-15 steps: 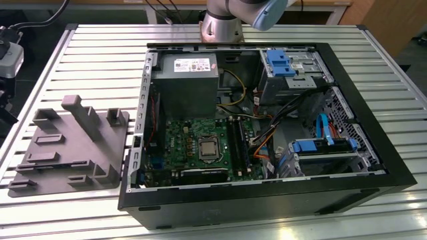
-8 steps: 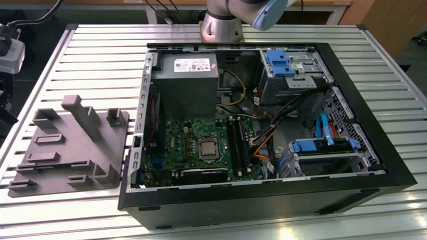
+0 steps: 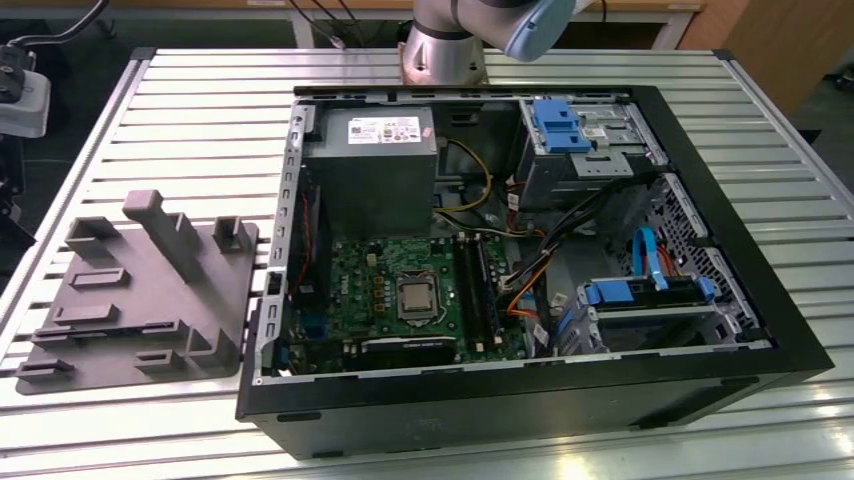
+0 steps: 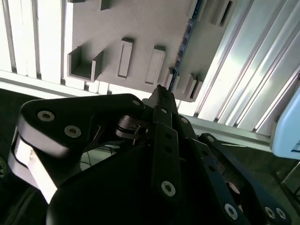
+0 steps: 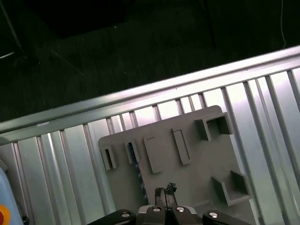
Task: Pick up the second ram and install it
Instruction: 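Pick up the second ram and move it above second insertion slot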
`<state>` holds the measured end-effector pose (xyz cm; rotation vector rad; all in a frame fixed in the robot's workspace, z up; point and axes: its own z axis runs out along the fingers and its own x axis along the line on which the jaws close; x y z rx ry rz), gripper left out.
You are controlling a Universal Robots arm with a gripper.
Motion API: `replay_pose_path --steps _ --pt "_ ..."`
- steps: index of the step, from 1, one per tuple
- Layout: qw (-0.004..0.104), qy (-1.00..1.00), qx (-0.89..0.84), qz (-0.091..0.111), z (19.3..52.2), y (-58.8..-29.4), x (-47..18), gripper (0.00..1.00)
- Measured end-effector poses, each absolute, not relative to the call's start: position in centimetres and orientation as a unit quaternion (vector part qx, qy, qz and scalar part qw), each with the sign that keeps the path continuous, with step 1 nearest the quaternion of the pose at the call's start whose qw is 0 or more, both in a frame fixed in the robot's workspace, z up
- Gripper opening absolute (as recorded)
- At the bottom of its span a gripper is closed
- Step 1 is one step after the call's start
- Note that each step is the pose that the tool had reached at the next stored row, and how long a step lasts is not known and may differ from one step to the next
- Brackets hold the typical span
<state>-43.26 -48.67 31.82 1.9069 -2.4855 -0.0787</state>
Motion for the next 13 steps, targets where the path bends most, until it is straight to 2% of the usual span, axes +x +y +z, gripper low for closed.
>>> replay_pose_path --steps 13 --pt "0.006 -0.748 0.663 -0.025 31.73 -48.66 -43.26 0.11"
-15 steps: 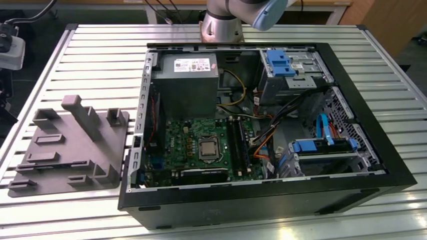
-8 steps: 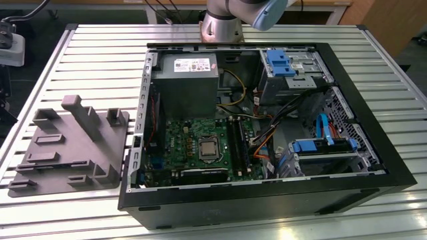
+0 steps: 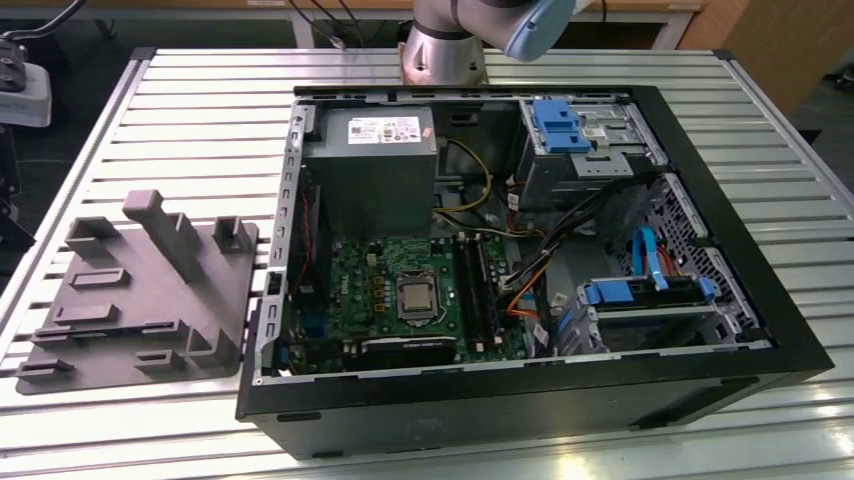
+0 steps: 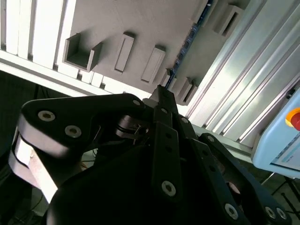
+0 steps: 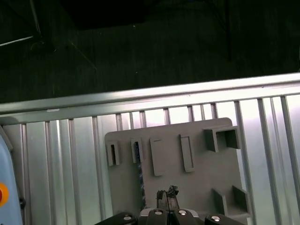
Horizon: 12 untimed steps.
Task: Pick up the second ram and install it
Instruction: 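Pick up the second ram and move it above second insertion slot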
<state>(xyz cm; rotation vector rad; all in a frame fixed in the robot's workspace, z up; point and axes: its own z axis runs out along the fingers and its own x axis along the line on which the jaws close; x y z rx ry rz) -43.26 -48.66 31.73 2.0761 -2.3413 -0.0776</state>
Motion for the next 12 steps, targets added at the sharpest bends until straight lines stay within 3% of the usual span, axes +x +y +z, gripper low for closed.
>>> replay_pose_path --steps 12 --pt "0.006 -0.737 0.675 -0.025 31.13 -48.67 -43.27 0.11"
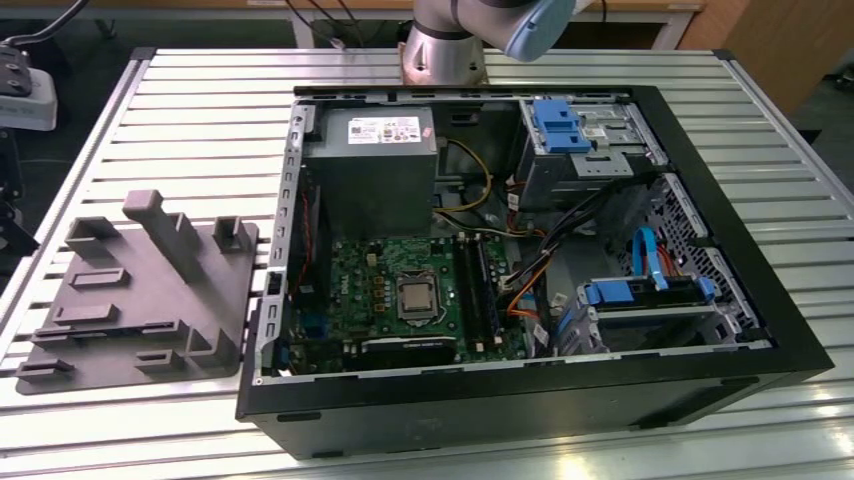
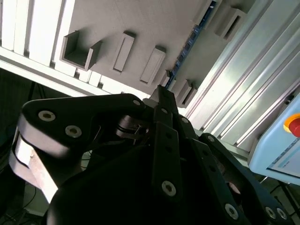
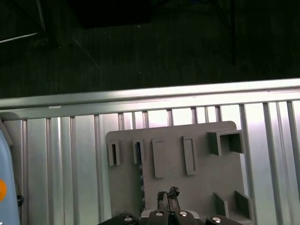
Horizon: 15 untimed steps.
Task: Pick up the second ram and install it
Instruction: 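Pick up the second ram and move it above second insertion slot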
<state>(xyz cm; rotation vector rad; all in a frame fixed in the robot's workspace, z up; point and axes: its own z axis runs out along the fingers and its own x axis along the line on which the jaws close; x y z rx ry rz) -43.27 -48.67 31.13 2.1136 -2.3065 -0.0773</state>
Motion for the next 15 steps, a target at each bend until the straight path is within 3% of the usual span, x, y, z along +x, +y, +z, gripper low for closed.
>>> replay_pose_path --steps 15 --pt "0.006 -0.727 0.687 -0.025 30.22 -48.75 -43.27 0.11"
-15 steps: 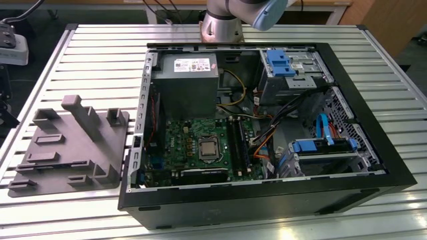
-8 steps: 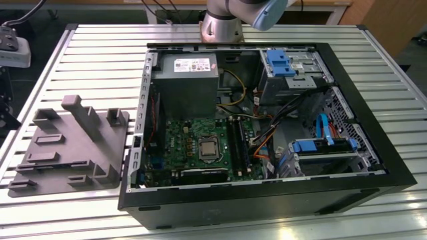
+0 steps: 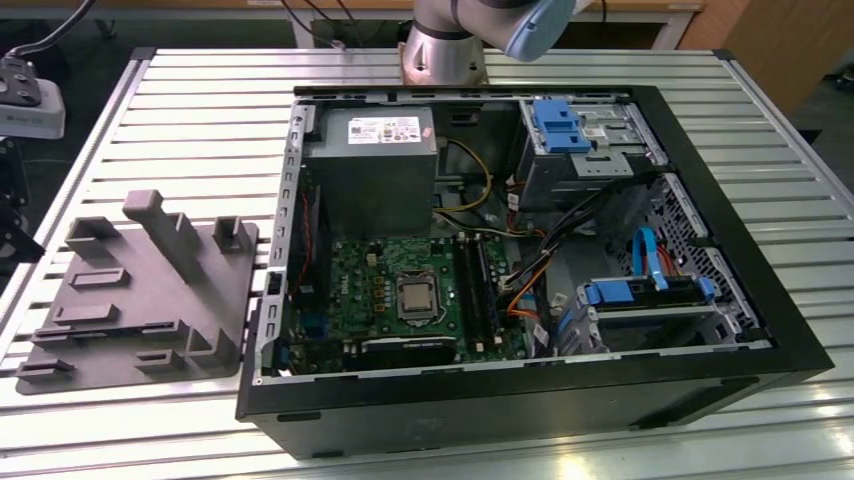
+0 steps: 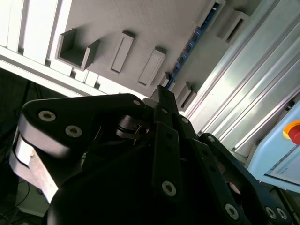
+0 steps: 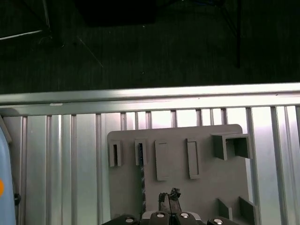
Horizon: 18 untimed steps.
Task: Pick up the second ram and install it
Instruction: 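Pick up the second ram and move it above second insertion slot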
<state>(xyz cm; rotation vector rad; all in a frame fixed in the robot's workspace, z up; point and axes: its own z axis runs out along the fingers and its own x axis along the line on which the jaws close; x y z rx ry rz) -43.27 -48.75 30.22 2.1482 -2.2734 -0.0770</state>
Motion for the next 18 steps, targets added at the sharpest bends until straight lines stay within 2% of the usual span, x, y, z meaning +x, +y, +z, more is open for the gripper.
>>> replay_pose_path --steps 18 --pt "0.007 -0.716 0.698 -0.024 29.45 -48.87 -43.27 0.11"
